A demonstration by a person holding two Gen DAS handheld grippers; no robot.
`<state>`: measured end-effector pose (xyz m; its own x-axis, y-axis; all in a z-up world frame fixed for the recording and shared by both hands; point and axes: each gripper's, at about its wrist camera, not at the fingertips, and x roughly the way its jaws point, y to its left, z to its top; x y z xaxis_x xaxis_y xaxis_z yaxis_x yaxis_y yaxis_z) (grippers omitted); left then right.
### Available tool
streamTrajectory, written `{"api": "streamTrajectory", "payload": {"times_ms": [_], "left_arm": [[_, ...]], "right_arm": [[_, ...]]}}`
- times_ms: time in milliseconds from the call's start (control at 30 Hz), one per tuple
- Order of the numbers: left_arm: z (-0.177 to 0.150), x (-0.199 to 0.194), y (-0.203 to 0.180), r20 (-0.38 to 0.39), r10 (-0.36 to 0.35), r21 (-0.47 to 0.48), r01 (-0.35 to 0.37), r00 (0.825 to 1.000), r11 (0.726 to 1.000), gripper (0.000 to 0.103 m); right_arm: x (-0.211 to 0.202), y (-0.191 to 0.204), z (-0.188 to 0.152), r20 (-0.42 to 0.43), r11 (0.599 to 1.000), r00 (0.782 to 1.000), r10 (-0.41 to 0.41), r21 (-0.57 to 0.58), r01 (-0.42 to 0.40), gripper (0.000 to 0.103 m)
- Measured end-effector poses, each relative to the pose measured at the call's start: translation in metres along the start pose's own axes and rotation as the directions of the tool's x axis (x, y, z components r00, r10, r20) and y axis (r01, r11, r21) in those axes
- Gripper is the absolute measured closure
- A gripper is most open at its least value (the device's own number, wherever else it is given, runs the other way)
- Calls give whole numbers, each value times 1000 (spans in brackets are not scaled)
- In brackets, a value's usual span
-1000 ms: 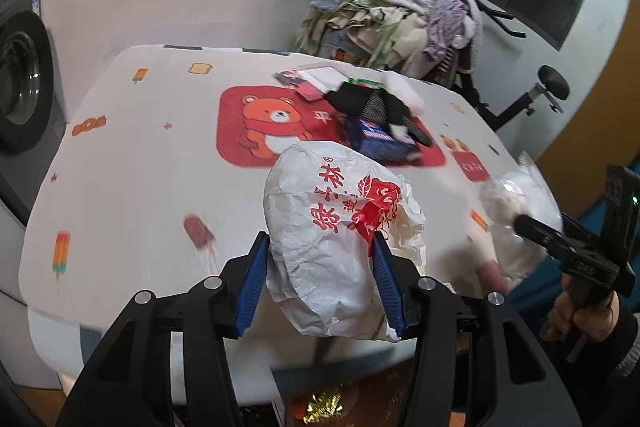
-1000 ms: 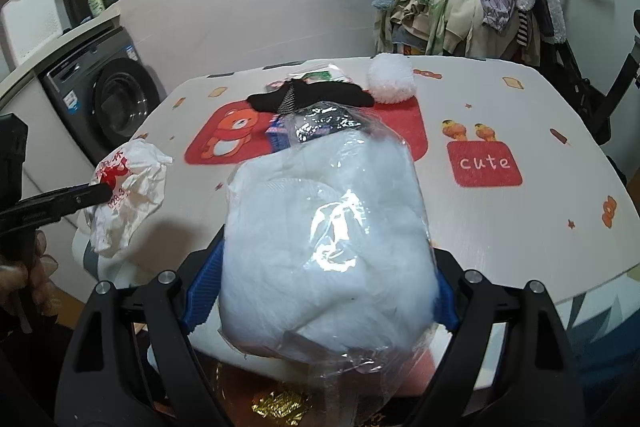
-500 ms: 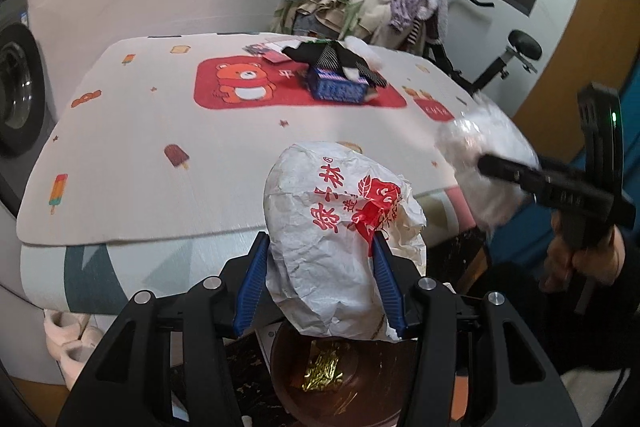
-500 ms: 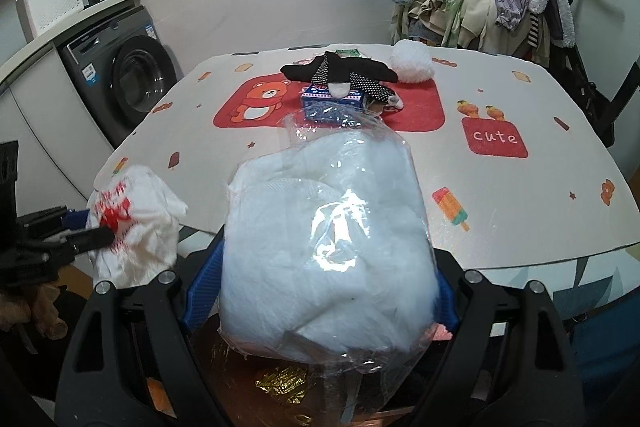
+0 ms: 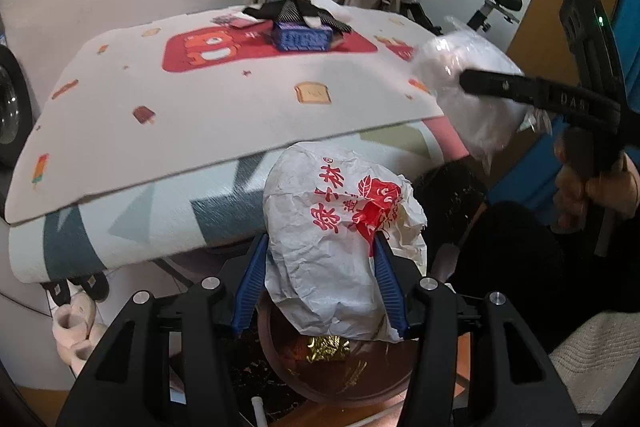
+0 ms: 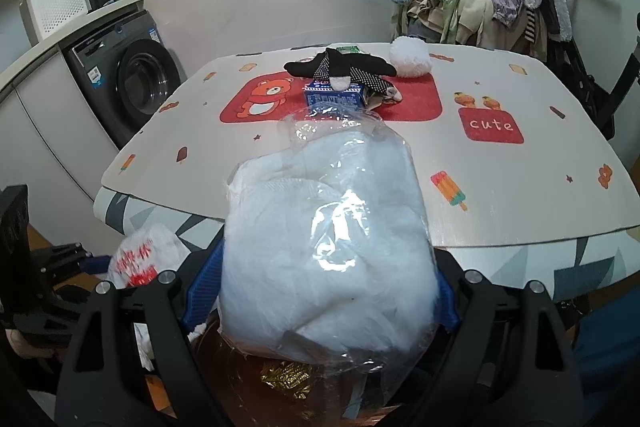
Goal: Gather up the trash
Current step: 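Carry the clear fluff bag and white plastic bag down to the brown bin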
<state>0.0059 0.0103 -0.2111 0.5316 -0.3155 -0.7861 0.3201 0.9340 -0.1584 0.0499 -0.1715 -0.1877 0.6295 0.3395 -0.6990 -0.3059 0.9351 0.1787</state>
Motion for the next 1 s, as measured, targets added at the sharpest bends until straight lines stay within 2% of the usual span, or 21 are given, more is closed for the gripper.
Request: {"api": "streamTrajectory", "payload": {"times_ms": [100,267,367,533,700,1000], "left_arm": [[-6,7,-3,-18,-1,8,1,1000,1000,50],[-13,16,-6,-42,-14,10,14,999,1000,22],[-11,13,-3,-18,-5,-4,5,1000,1000,15],[1,-5,5,47,42,-15,-42,998,999,11],[11,-29,18,122,92,-59,-85,988,995,8],[17,-56,42,187,159,-130,-136,969,982,7]], "right_arm": [[-1,-1,-2,0,1000,1000,-5,4,5,20],[0,-1,-5,-15,1000,1000,-11,5,11,20],[-1,2,-6,-17,1000,1000,-14,-1,14,20],[1,6,-10,-27,1000,1000,-10,-11,10,20],[4,10,-16,-46,1000,999,-4,-23,3,20],[14,23,-29,-92,999,996,9,-51,-14,20]]}}
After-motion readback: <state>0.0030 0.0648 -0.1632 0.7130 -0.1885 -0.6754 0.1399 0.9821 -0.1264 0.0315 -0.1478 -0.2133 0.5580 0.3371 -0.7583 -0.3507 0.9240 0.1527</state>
